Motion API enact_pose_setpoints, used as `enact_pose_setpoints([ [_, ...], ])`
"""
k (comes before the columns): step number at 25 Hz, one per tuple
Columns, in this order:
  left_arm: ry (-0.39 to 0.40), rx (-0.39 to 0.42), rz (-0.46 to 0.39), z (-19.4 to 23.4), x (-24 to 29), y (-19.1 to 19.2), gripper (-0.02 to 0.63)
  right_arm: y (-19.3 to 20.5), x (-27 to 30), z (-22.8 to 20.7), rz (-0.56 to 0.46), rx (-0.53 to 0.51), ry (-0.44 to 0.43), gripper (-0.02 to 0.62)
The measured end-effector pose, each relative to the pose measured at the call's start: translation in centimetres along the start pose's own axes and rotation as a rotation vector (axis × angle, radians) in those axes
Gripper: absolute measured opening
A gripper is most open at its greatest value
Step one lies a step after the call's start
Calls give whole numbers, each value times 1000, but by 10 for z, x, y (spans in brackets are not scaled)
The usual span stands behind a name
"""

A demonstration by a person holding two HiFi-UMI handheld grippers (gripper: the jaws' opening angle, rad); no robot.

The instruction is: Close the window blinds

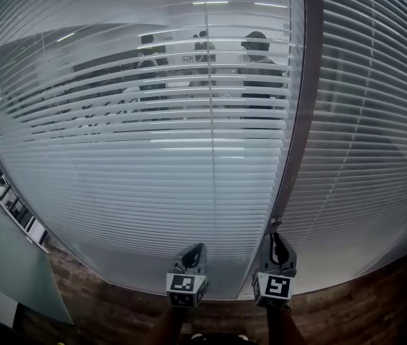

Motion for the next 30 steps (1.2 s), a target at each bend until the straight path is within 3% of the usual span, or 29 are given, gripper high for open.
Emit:
enact_pose_setpoints([
  [12, 30, -5, -19, -21, 4, -2, 0, -10, 17, -16, 26, -12, -16, 124],
  [25, -4, -1, -12, -19, 6, 0, 0, -8, 23, -24, 14, 47, -55, 123],
  [30, 26, 26, -4, -25, 9, 5, 0, -9, 24, -25, 19, 41, -71, 123],
])
Point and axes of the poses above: the fingertips, and each gripper's own axes: x forward along the fingers, z to its left, y out of its underside, the point moved 9 cm from there along -x, backward along the fingers, and after that the axes turned 3 degrees about z, right-handed, at the moved point
